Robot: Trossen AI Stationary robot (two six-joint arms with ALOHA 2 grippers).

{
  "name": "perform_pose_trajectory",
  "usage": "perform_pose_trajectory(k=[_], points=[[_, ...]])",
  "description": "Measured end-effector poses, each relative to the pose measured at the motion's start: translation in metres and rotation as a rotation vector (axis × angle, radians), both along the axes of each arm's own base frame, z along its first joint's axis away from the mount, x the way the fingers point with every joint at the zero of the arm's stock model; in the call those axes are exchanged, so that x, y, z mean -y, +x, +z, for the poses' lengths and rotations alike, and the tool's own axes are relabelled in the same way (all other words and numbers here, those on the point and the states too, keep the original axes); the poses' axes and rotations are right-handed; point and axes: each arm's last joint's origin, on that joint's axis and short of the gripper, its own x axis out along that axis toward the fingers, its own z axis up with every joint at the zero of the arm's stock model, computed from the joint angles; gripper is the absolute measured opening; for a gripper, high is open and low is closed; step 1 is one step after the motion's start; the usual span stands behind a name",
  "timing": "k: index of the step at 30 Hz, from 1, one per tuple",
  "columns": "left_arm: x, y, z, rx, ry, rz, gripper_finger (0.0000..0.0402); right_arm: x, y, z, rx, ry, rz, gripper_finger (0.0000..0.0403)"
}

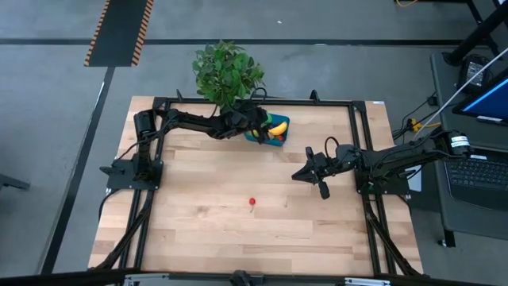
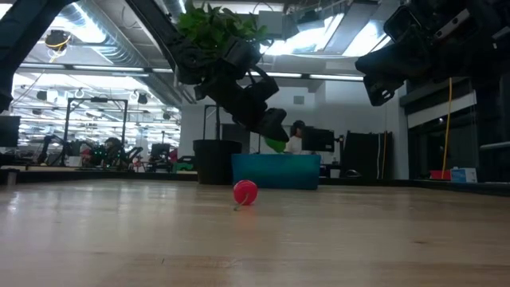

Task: Pick and placing Produce into tupperware
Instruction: Put the green avocado into the blue container

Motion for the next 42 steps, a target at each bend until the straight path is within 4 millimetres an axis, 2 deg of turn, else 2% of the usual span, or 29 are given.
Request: perform_pose_trajectory(k=[4, 42], points=[[-0.0009, -0.0007, -0.0001, -0.044, 0.058, 0.003, 0.0247, 0.0, 0.0, 0.0, 0.0, -0.002, 0.0, 0.0033], [-0.0003, -0.0005, -0.0001, -0.04, 0.054, 0.005, 0.0247, 0.0, 0.0, 0.0, 0.0, 0.003, -0.001, 0.0033]])
